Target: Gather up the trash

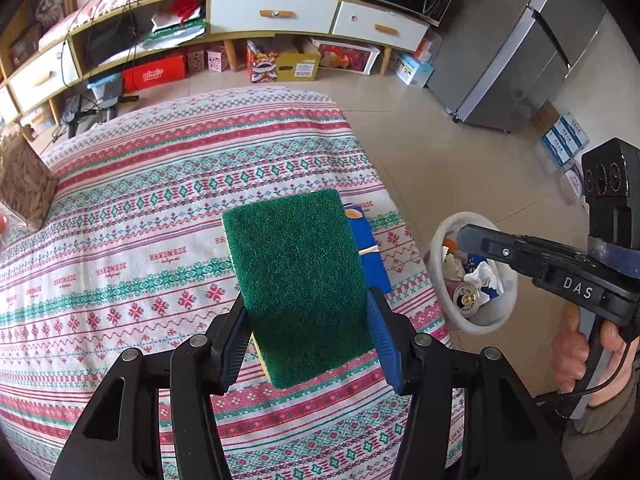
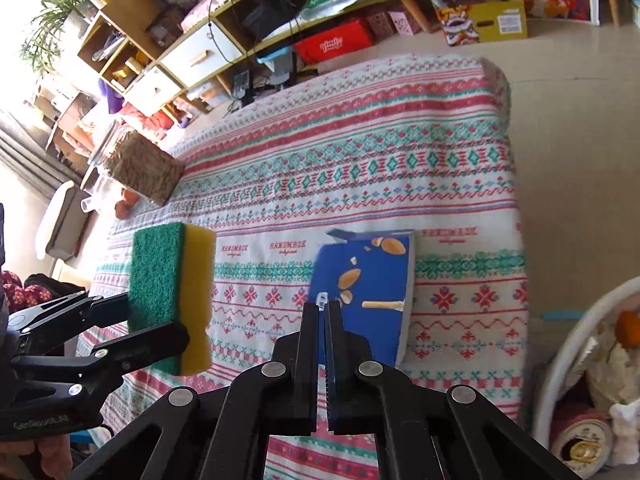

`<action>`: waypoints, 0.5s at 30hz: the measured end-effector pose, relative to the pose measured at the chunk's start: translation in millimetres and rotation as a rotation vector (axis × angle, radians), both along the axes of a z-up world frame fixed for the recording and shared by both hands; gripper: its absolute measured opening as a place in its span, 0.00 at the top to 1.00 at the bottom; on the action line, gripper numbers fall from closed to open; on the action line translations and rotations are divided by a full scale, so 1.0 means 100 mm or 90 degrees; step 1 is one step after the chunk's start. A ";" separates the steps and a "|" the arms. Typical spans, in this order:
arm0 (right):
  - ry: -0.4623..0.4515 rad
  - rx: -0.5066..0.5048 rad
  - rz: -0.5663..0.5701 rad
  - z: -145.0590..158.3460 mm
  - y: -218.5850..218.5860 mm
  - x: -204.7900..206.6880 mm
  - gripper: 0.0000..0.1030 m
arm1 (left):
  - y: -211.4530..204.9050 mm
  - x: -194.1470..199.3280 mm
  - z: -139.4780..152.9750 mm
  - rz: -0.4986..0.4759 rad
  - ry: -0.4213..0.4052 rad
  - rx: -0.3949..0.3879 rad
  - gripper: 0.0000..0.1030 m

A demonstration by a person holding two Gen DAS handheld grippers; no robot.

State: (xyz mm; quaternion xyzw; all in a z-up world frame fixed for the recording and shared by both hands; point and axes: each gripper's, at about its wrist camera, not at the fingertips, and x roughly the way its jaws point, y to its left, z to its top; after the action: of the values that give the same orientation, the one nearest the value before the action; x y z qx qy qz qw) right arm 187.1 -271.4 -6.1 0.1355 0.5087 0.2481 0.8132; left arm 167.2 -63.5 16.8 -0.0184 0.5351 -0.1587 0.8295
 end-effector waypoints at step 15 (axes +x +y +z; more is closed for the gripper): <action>0.121 0.078 -0.022 -0.58 -0.16 0.13 0.43 | 0.27 -0.03 -0.08 0.045 0.016 0.006 0.44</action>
State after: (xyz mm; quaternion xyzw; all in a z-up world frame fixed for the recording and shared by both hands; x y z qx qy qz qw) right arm 199.7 -287.7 -64.2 0.2165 0.5652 0.2504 0.7556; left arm 164.1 -36.5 8.6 -0.0354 0.5450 -0.1264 0.8281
